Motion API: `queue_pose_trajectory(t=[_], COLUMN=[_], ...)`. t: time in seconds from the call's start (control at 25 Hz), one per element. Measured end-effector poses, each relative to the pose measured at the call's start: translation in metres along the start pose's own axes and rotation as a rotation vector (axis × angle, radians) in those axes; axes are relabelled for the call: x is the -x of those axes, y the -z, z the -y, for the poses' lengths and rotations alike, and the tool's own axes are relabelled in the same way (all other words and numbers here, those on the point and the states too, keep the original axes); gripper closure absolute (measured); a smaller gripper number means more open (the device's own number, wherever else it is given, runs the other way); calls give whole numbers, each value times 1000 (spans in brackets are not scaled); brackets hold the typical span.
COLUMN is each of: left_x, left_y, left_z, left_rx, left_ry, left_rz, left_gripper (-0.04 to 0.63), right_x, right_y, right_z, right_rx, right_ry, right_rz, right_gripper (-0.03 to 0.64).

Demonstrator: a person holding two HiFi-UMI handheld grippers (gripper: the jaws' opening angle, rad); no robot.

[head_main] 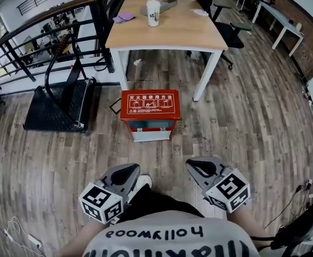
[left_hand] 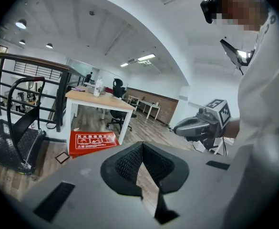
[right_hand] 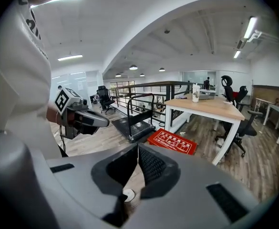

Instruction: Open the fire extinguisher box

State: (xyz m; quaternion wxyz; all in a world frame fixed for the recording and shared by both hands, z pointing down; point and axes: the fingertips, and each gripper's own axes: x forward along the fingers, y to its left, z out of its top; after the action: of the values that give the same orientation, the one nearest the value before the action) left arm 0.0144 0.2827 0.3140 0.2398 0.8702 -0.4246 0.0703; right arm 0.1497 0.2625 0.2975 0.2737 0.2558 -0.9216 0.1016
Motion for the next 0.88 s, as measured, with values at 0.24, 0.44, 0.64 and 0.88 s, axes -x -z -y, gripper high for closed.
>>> queue_pose_trajectory(t=[0.24,0.44,0.64,0.88], left_x=[-28,-41,-50,-60], left_y=[-18,-20,-34,-47], left_z=[-24,-52,-88,-128], left_rx=[-3,14,29,17], left_ry=[73,105,116,123], left_rz=[-29,-74,-83,-95], left_gripper=[589,589,588,589], right_x=[-32,-68,-99,-127], right_y=[-22,-36,-51,-65], right_z=[28,42,52,65], right_rx=[-19,-39,-51,-84], right_ry=[18,13,17,48], right_rz=[-9,-27,-46,-31], right_gripper=[604,605,604,605])
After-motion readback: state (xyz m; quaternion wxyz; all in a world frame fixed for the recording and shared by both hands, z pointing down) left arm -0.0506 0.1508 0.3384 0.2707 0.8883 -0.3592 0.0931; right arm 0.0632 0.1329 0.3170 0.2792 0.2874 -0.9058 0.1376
